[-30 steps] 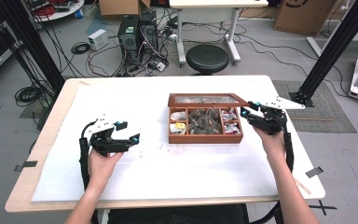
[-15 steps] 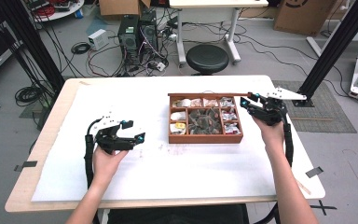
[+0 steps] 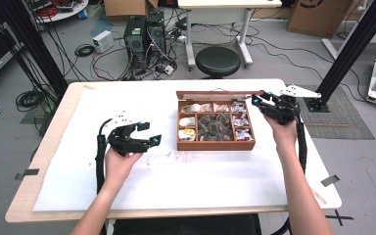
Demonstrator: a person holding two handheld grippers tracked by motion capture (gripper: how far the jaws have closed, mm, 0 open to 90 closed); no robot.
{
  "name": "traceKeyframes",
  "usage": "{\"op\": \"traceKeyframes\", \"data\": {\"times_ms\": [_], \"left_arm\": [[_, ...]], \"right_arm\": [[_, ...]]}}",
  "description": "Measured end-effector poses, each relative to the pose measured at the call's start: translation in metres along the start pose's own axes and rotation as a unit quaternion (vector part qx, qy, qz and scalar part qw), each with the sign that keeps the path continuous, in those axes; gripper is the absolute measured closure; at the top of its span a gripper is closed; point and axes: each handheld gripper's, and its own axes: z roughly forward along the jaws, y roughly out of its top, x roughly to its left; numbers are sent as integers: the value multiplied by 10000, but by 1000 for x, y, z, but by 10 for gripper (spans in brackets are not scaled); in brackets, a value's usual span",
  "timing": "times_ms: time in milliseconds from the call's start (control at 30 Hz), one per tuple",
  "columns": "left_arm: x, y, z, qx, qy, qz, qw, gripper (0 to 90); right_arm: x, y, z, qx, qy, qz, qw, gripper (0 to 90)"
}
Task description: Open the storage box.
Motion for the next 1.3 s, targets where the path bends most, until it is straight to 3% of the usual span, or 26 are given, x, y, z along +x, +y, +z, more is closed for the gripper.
{"op": "traceKeyframes", "data": {"times_ms": [167, 367, 567, 667, 900, 1067, 1300], "left_arm": [[-6, 16, 14, 83, -157, 163, 9997, 253], [-10, 36, 43, 443, -514, 120, 9976, 285], [-20, 49, 68, 617, -585, 283, 9960, 285], [-29, 57, 88, 722, -619, 457, 9944, 299], [-36, 65, 119, 894, -686, 518, 9923, 328], [-38, 67, 140, 1058, -680, 456, 9910, 334], [-37, 66, 168, 1305, -625, 204, 9893, 367]], "right_arm": [[-3, 4, 3, -26, 31, 81, 10000, 573], [-5, 5, 5, -90, 82, 112, 9999, 571], [-6, 5, 5, -103, 86, 118, 9998, 571], [-6, 5, 6, -120, 81, 123, 9998, 571], [-7, 8, 7, -82, 85, 152, 9998, 571], [-8, 8, 8, -114, 106, 170, 9997, 570], [-8, 8, 8, -107, 102, 173, 9997, 569]]}}
